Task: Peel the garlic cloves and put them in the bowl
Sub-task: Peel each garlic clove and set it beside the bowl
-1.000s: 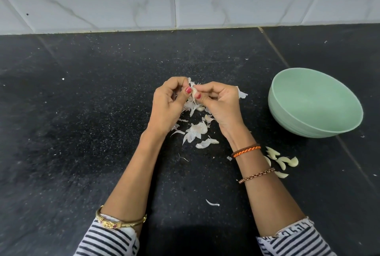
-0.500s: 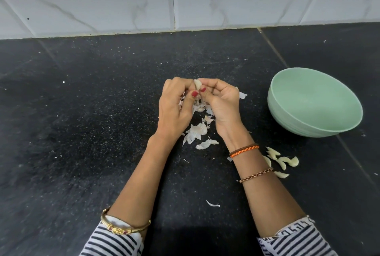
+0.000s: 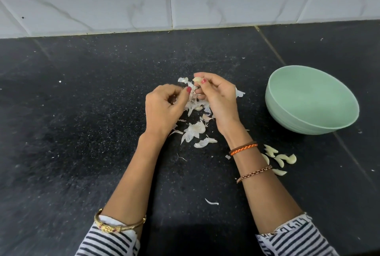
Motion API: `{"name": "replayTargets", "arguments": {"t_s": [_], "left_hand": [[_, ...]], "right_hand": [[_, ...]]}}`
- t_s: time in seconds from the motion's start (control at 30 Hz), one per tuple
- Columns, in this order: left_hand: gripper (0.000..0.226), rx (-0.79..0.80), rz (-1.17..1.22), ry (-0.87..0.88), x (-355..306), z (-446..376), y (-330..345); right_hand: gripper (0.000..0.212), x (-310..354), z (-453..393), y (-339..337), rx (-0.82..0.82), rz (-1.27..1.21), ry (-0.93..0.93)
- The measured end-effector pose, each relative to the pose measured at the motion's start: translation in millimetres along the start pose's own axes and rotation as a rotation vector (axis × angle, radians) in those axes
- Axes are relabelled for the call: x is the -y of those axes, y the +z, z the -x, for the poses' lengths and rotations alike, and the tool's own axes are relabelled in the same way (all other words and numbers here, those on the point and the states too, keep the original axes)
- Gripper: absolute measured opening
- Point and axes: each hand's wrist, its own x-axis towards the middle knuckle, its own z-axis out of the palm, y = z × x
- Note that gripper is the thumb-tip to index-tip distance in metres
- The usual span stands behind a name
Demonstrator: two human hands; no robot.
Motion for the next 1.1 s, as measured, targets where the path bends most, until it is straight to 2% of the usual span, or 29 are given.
{"name": "replayTargets", "arguments": {"t_s": [0.07,0.1,0.2,0.4,0.63,0.7,0.8,0.87,0.93,1.03,1.1], "left_hand": [[0.008,-0.005,0.116,-0.058,-2,0,1],[0.006,0.006,0.173,-0.097,-3,0,1],[0.006,0.062,0.263,-0.151,-6,0,4],[0.010,0.040,0.391,-0.217,-11,1,5],[0.007,-0.002,0.520,-0.305,-9,0,1],[0.013,-0.016,0.526,-0.323,-13,0,1],[0.018,-0.035,0.517,-0.346,-17,1,3],[0.019,-0.034,0.477,-0.310,-19,1,3],[0.023,-0.042,0.441,-0.282,-18,1,2],[0.040,-0.001,0.338,-0.255,-13,1,3],[0.031,0.038,0.224,-0.195,-7,2,4]], "right_hand": [[0.014,-3,0,0,-0.009,0.052,-0.067],[0.013,-4,0,0,-0.013,0.063,-0.093],[0.014,-6,1,4,-0.011,0.059,-0.133],[0.015,-7,0,2,-0.017,0.067,-0.160],[0.014,-6,2,1,0.057,0.055,-0.172],[0.010,-4,3,4,0.077,0.051,-0.135],[0.021,0,1,5,0.005,-0.238,0.060],[0.022,3,-4,-1,-0.071,-0.350,0.094],[0.019,3,-6,-7,-0.063,-0.293,0.067],[0.018,0,-3,-7,-0.019,-0.051,-0.009],[0.017,-4,-2,-5,-0.021,0.132,-0.098]]}}
